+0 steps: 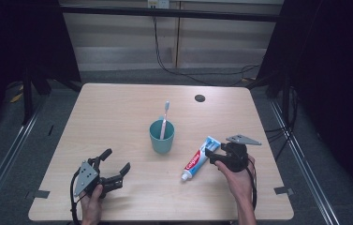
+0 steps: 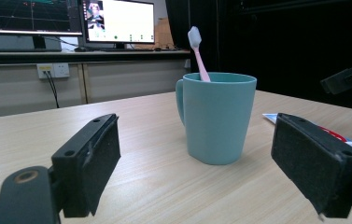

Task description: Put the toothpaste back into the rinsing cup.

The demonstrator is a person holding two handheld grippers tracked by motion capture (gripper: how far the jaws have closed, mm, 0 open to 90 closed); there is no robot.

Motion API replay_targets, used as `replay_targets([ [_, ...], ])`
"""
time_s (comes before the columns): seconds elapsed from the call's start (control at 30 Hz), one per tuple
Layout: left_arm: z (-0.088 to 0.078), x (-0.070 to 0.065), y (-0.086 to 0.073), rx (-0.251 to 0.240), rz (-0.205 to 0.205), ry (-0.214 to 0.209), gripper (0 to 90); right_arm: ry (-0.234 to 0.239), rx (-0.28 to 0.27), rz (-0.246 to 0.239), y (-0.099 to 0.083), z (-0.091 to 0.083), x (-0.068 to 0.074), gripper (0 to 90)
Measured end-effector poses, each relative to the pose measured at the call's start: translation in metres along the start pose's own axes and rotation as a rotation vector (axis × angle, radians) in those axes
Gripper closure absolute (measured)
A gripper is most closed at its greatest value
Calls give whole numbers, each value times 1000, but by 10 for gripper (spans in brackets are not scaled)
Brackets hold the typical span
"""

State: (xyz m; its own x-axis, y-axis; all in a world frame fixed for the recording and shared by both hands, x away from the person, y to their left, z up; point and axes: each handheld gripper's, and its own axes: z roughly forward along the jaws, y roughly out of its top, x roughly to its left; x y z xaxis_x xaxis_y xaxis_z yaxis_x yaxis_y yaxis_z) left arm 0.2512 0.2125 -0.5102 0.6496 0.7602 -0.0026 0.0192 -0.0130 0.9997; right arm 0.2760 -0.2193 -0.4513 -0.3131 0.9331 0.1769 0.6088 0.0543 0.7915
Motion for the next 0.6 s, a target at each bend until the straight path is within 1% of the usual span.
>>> replay_targets([
  [0.07, 0, 0, 0, 1, 4, -3, 155, -6, 31, 5, 1, 2, -1, 297],
  [0.13, 0, 0, 0, 0, -4, -1, 155, 10, 68, 51, 2, 5, -2, 300],
  [0.2, 0, 0, 0, 0, -4, -3, 155, -2, 73, 58, 3, 6, -2, 315],
  [0.27, 0, 0, 0, 0, -3, -2, 155, 4, 92, 77, 4, 8, -4, 318],
  [0.37, 0, 0, 0, 0, 0, -2, 155, 4, 109, 85, 6, 10, -6, 317],
  [0.43, 0, 0, 0, 0, 0, -3, 155, 7, 119, 111, 8, 11, -6, 318],
  [0.47, 0, 0, 0, 0, 0, -4, 155, 8, 124, 108, 9, 12, -7, 319],
  [0.5, 0, 0, 0, 0, -3, -4, 155, 3, 136, 119, 10, 12, -6, 319],
  [0.53, 0, 0, 0, 0, -3, -4, 155, 9, 138, 114, 11, 14, -6, 319],
  [0.6, 0, 0, 0, 0, -3, -5, 155, 7, 151, 124, 12, 17, -6, 319],
])
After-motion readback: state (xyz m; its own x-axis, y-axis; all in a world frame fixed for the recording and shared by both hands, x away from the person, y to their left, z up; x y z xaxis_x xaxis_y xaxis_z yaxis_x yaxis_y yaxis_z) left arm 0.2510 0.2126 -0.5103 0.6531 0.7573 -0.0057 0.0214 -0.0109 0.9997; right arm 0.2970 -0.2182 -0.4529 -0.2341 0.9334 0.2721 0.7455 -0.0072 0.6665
